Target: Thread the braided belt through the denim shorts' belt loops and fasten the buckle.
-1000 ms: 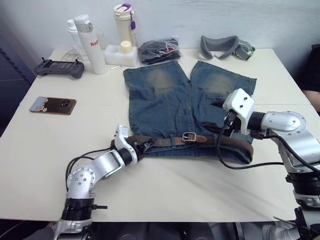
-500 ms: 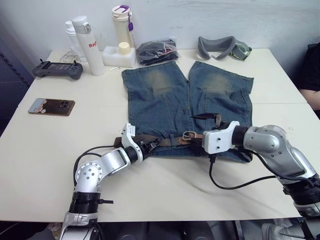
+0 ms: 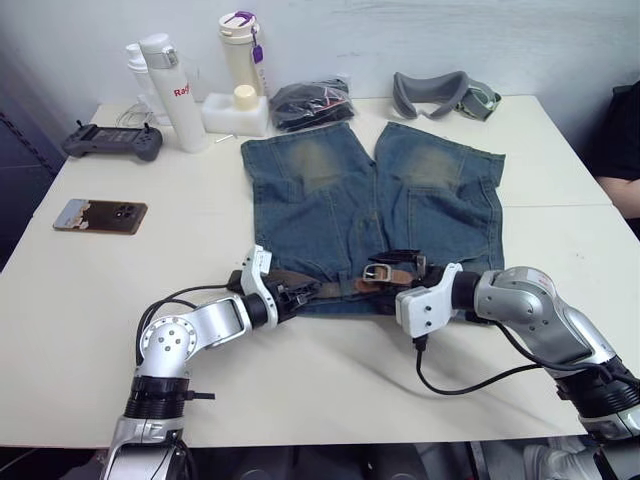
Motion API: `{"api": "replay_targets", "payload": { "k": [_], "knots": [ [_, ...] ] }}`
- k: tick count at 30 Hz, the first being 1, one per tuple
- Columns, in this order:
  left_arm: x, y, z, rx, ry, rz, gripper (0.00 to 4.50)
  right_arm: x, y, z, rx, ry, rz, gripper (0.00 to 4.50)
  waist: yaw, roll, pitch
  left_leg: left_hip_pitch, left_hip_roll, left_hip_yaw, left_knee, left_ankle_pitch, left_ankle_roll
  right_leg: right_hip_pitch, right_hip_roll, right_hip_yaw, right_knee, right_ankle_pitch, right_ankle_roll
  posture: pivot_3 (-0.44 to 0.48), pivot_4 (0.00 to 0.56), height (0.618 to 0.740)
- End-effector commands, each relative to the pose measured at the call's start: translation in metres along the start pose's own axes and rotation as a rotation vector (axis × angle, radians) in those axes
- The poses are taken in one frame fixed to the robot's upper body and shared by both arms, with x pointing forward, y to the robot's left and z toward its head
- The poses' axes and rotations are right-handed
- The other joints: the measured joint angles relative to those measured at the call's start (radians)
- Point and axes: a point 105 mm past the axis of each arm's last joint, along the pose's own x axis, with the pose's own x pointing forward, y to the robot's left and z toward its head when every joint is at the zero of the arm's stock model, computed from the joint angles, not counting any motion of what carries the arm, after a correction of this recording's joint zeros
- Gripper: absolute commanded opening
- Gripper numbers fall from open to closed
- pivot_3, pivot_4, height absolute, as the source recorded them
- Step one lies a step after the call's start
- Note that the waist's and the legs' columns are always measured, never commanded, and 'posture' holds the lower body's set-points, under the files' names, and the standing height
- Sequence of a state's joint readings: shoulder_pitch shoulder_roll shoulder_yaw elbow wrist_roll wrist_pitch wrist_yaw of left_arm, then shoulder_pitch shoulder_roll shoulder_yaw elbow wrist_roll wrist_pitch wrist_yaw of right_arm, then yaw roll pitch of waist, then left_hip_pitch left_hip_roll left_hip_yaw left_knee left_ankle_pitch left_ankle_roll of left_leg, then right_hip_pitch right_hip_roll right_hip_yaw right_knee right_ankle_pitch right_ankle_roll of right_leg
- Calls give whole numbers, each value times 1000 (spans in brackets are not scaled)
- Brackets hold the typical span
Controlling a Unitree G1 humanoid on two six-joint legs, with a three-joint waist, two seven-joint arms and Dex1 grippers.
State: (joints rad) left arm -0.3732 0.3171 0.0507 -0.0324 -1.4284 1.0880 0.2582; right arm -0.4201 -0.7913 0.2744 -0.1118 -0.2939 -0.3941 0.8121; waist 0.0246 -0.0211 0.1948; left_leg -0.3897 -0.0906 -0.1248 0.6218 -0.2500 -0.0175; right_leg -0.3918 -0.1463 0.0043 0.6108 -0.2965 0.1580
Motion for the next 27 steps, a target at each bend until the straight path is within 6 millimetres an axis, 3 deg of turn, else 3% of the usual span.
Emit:
{"api": "replay_targets", "payload": {
  "k": [1, 6, 14, 21, 27],
  "knots": [
    [6, 15, -22, 17, 106, 61, 0, 2, -10, 6, -41, -17, -50, 4161, 1, 0, 0, 0, 0, 0, 0, 0, 0, 0, 0, 0, 0, 0, 0, 0, 150, 740],
    [5, 17, -22, 25, 110, 62, 0, -2, -17, 7, 4, -14, -90, 4161, 3, 0, 0, 0, 0, -1, 0, 0, 0, 1, 0, 0, -1, 0, 0, 0, 150, 740],
    [5, 17, -23, 23, 111, 58, 0, 7, -10, 5, 9, 7, -77, 4161, 3, 0, 0, 0, 0, -1, 0, 0, 0, 1, 0, 0, -1, 0, 1, 0, 150, 740],
    [3, 20, -21, 23, 106, 68, 0, 12, 6, 4, 277, 11, -35, 4161, 2, 0, 0, 0, 0, -1, 0, 0, 1, 1, 0, 0, -2, 0, 1, 0, 150, 740],
    [3, 19, -22, 27, 114, 65, 0, 12, 5, 5, 319, 32, -60, 4161, 2, 0, 0, 0, 0, -1, 0, -1, 1, 1, 0, 0, -2, 0, 1, 0, 150, 740]
  ]
}}
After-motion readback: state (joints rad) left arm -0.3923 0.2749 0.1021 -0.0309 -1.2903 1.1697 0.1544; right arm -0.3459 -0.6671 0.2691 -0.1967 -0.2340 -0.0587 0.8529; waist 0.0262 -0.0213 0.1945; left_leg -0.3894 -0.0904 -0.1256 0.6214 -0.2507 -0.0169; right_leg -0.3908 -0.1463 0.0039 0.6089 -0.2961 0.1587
